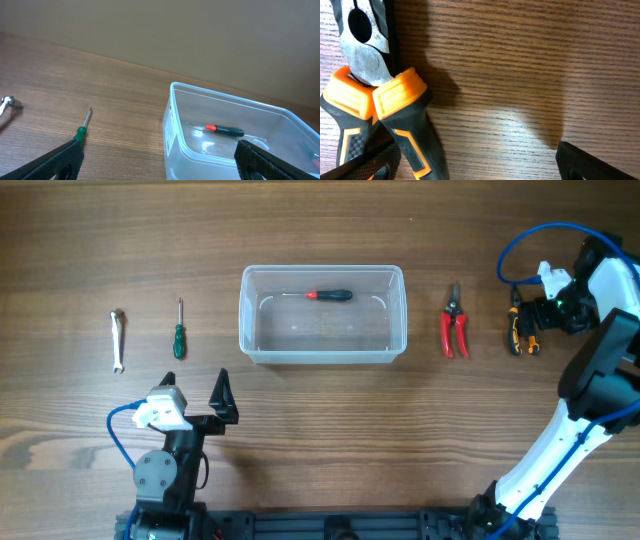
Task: Pack container
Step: 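Lower the right gripper onto the orange-black pliers handles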
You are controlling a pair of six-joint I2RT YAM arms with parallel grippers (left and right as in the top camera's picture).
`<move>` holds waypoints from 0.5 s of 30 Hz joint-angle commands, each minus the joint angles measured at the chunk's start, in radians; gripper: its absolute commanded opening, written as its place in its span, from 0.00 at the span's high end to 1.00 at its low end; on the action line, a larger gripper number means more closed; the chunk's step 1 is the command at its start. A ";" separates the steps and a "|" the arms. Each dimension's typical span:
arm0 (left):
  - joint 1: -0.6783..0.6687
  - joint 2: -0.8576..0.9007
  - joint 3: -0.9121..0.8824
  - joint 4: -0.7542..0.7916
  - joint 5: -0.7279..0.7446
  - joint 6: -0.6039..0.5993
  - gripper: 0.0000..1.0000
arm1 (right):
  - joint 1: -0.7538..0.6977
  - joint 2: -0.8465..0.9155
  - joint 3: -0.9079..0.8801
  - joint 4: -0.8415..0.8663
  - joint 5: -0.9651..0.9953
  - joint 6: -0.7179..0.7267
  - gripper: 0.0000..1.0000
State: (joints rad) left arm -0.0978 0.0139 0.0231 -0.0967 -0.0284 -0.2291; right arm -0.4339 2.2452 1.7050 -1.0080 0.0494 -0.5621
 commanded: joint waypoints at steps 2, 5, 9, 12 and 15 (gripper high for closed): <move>0.005 -0.006 -0.005 0.003 0.012 0.009 0.00 | -0.004 0.023 -0.012 0.002 -0.031 0.015 0.00; 0.005 -0.006 -0.005 0.003 0.012 0.009 0.00 | -0.004 0.023 -0.012 0.002 -0.031 0.015 0.01; 0.005 -0.006 -0.005 0.003 0.012 0.009 0.00 | -0.004 0.023 -0.012 0.002 -0.031 0.016 0.20; 0.005 -0.006 -0.005 0.003 0.012 0.009 0.00 | -0.004 0.023 -0.012 0.002 -0.031 0.020 0.46; 0.005 -0.006 -0.005 0.003 0.012 0.009 0.00 | -0.004 0.023 -0.012 0.003 -0.031 0.031 0.57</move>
State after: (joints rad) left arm -0.0978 0.0139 0.0231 -0.0967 -0.0284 -0.2291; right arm -0.4339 2.2459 1.7039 -1.0084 0.0261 -0.5461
